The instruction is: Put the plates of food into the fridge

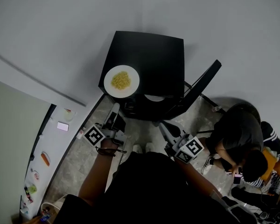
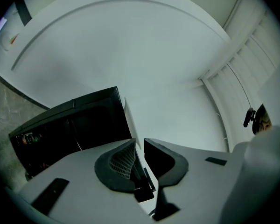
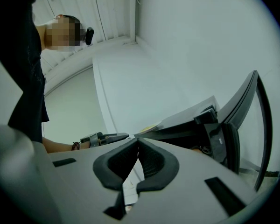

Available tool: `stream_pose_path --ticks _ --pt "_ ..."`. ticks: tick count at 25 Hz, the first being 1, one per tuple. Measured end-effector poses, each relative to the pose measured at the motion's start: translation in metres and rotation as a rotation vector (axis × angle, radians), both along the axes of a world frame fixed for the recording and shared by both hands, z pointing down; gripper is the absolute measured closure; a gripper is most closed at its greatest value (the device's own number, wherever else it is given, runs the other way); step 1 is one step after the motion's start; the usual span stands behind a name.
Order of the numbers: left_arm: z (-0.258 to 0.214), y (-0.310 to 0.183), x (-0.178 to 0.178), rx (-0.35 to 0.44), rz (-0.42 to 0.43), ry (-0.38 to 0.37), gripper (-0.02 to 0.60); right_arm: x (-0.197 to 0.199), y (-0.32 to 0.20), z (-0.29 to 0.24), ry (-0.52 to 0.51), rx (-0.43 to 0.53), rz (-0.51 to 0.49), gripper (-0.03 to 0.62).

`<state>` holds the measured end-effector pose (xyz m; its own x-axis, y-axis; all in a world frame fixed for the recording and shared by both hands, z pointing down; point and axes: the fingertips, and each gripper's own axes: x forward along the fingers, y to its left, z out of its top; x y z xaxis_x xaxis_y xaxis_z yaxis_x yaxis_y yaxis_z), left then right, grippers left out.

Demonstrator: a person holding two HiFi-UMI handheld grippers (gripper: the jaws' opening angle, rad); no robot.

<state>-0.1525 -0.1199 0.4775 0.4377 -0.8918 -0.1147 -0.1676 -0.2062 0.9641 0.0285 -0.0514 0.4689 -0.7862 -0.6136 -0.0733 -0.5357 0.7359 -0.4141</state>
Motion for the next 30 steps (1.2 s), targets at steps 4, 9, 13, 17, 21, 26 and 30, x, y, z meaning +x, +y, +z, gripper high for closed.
stream_pose_path --ticks 4,9,13,17,21,26,30 --pt "-0.004 -0.013 0.001 0.006 0.011 0.044 0.454 -0.003 -0.003 -0.002 -0.009 0.002 -0.004 0.568" --pt "0.002 -0.023 0.001 -0.020 0.006 0.062 0.453 -0.001 -0.008 0.001 -0.020 -0.019 0.008 0.568" --pt "0.007 -0.031 -0.002 -0.042 -0.010 0.093 0.449 0.003 -0.010 0.009 0.005 -0.038 0.017 0.568" --pt "0.007 -0.037 -0.003 -0.048 -0.018 0.107 0.449 0.006 -0.012 0.011 0.008 -0.040 0.026 0.568" --pt "0.002 -0.046 -0.003 -0.040 -0.030 0.070 0.478 0.005 -0.017 0.012 0.003 -0.066 0.027 0.568" --pt "0.000 -0.054 -0.004 -0.057 -0.036 0.126 0.520 0.005 -0.021 0.014 0.003 -0.071 0.029 0.568" --pt "0.001 -0.055 -0.004 -0.073 -0.043 0.143 0.529 0.007 -0.022 0.018 0.004 -0.079 0.036 0.568"
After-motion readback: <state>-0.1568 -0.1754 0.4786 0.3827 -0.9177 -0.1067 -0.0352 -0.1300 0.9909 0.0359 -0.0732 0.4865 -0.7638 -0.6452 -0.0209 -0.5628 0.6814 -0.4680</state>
